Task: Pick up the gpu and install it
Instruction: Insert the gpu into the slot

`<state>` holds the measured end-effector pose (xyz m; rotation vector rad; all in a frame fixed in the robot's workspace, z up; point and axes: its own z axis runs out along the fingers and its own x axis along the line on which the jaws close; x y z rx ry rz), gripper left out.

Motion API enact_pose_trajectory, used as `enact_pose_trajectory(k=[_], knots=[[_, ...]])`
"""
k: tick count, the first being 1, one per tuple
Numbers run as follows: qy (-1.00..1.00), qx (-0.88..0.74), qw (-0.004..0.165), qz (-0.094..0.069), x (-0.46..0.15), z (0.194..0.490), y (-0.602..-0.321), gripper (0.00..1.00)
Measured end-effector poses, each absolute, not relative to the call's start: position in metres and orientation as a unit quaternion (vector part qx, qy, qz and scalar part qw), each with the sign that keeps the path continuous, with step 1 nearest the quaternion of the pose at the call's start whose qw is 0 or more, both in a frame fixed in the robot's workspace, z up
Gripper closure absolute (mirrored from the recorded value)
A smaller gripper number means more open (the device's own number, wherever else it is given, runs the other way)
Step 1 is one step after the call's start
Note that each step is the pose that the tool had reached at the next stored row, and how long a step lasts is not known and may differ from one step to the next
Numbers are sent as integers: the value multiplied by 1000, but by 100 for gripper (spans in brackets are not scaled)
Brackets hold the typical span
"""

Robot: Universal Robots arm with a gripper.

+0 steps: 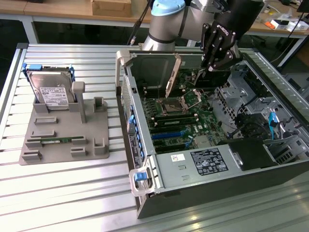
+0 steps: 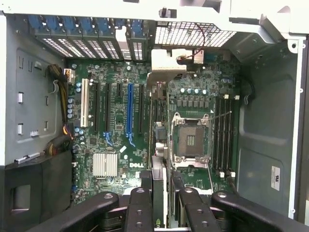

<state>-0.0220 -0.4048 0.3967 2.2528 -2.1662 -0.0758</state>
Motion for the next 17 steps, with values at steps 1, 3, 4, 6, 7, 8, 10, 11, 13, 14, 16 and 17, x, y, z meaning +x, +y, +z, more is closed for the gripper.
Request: enact_pose_trajectory(k=[1,3,4,6,7,8,10,11,13,14,16,17], knots=[[-693,721,8,-24,-23,396,-405,73],[-693,721,8,-24,-24,394,-406,73],[-693,721,8,-24,-24,393,-406,73],[-693,721,8,-24,-24,391,-407,73],[-693,721,8,-24,-25,390,-407,73],[-693,721,8,-24,-25,389,-407,73],[-693,721,8,-24,-26,387,-407,73],[-693,721,8,-24,-26,386,-408,73],[-693,721,8,-24,-27,385,-408,73],[-693,721,8,-24,-27,384,-408,73],[-693,721,8,-24,-29,382,-409,73],[-693,721,8,-24,-29,381,-409,73]])
